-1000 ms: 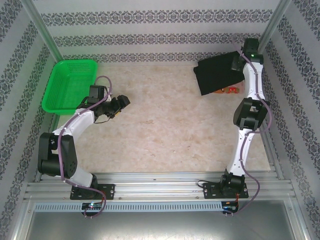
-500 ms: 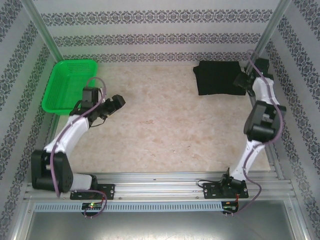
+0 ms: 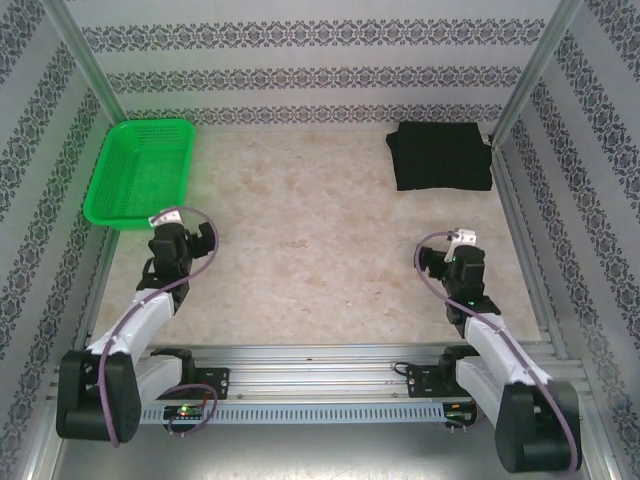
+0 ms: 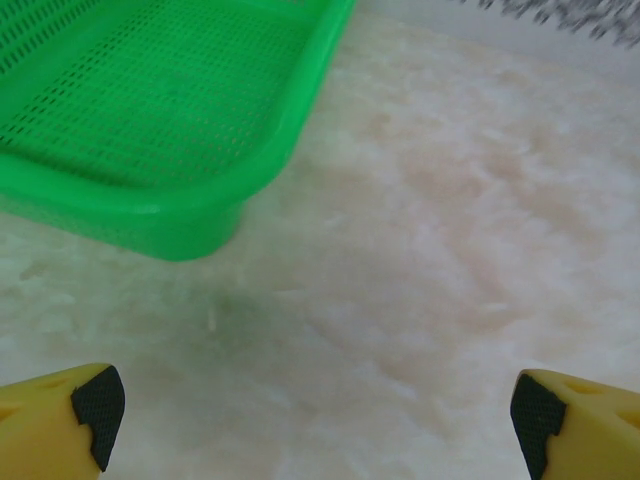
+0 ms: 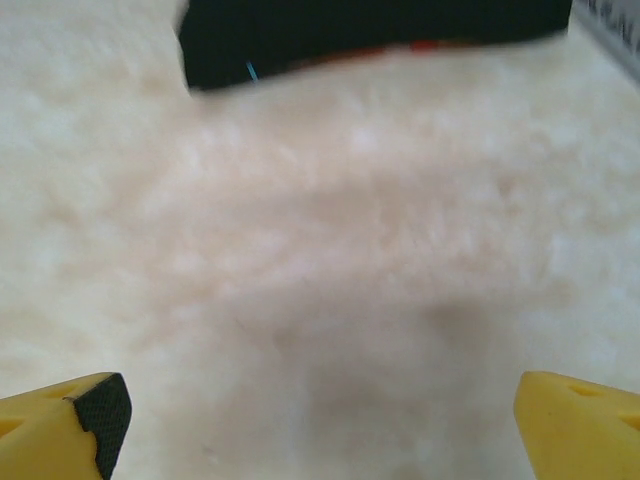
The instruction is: Fold and stack the t-shirts
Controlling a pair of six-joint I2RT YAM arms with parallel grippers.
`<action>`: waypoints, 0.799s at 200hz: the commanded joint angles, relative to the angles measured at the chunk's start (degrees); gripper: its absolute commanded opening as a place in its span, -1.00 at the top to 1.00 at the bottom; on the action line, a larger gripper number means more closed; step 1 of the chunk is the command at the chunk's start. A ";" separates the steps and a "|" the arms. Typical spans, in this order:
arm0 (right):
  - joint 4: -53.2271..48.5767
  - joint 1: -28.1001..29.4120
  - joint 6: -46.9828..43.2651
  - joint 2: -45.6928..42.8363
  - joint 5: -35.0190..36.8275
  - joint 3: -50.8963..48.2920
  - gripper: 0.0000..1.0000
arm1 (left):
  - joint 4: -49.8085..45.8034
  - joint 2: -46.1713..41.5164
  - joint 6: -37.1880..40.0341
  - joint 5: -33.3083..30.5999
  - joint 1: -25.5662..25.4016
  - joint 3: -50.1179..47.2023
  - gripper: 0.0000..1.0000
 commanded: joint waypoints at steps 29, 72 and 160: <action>37.66 0.63 -5.67 24.19 4.10 4.03 -0.96 | 41.16 21.37 11.18 2.07 0.39 -5.72 -1.00; 42.78 0.57 -5.18 34.62 4.99 8.26 -0.97 | 42.51 28.50 11.71 3.32 0.37 -3.14 -0.99; 35.78 -0.47 -6.44 32.86 -1.90 10.09 -0.97 | 38.76 27.64 11.81 3.78 0.43 -1.48 -0.99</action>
